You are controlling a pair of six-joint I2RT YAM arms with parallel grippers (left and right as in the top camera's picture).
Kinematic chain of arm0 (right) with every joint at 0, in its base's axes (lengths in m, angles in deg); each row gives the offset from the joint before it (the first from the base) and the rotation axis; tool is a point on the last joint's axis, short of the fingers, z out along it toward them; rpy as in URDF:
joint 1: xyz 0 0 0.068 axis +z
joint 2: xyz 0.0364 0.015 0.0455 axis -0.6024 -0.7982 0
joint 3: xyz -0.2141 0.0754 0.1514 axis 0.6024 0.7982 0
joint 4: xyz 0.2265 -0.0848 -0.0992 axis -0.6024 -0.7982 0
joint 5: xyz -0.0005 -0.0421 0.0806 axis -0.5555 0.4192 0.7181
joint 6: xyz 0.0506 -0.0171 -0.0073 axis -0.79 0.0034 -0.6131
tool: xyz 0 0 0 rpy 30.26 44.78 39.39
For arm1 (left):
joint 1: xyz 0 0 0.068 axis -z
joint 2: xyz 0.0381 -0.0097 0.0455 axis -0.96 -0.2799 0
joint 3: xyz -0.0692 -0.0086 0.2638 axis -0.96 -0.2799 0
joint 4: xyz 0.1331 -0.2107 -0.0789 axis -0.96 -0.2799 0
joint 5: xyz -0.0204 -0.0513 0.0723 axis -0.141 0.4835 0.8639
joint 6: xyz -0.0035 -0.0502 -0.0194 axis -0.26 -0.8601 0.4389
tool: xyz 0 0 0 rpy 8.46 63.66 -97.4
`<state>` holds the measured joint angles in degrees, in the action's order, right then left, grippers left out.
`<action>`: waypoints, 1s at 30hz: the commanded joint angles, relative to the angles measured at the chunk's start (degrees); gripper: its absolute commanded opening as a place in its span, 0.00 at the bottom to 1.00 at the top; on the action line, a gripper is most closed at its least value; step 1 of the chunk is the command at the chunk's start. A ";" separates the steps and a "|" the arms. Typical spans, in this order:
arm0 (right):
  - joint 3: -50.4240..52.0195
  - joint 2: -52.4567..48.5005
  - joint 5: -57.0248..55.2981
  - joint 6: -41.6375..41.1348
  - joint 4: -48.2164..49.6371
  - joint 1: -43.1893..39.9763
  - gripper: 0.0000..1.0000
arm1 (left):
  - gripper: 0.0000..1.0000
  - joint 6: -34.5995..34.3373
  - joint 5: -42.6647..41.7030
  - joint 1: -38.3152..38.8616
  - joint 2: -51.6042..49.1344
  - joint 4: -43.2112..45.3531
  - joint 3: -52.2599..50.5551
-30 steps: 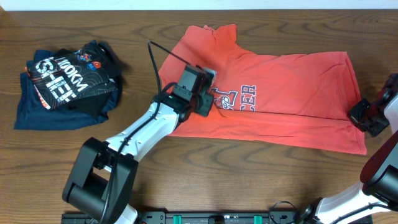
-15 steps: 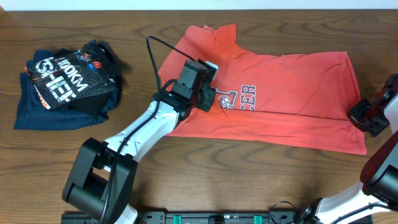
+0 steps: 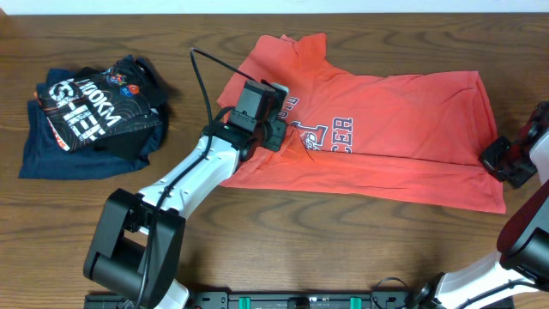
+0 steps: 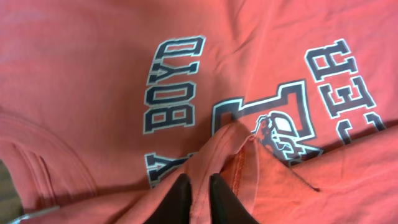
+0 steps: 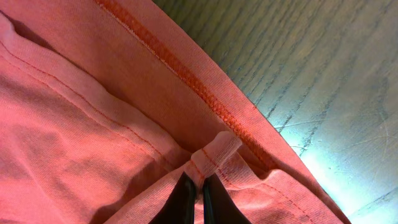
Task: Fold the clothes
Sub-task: 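Drag the pinched center fabric leftward with the left gripper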
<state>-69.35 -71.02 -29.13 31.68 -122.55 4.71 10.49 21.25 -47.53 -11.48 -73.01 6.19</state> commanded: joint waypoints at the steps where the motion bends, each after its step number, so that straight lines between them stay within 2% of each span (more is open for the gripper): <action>1: 0.04 -0.50 -0.35 0.85 -0.20 0.55 0.06 | 0.09 -0.24 1.07 -0.22 -1.29 -2.10 0.87; 8: 0.04 -0.50 -0.35 0.85 0.17 0.55 0.07 | 0.07 -0.59 3.98 -4.28 -1.31 -11.28 0.87; 14: 0.04 -0.50 -0.33 0.83 2.19 0.55 0.03 | 0.06 -6.21 3.91 -10.38 -1.31 -17.25 0.85; 22: 0.04 -0.50 -0.20 0.81 7.28 0.63 0.01 | 0.06 -6.78 3.85 -12.63 -1.31 -19.65 0.39; 23: 0.04 -0.50 -0.15 0.83 7.32 0.72 0.03 | 0.06 -6.78 3.85 -12.63 -1.31 -19.65 0.37; 27: 0.04 -0.50 -0.17 1.77 6.36 1.07 0.28 | 0.06 -6.78 3.87 -12.66 -1.31 -19.69 0.31; 30: 0.04 -0.50 -0.17 2.16 3.54 0.92 0.34 | 0.06 -6.78 3.85 -12.66 -1.31 -20.39 0.31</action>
<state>-69.35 -71.02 -29.11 32.89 -117.56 4.73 4.26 24.68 -60.14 -12.17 -92.68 6.19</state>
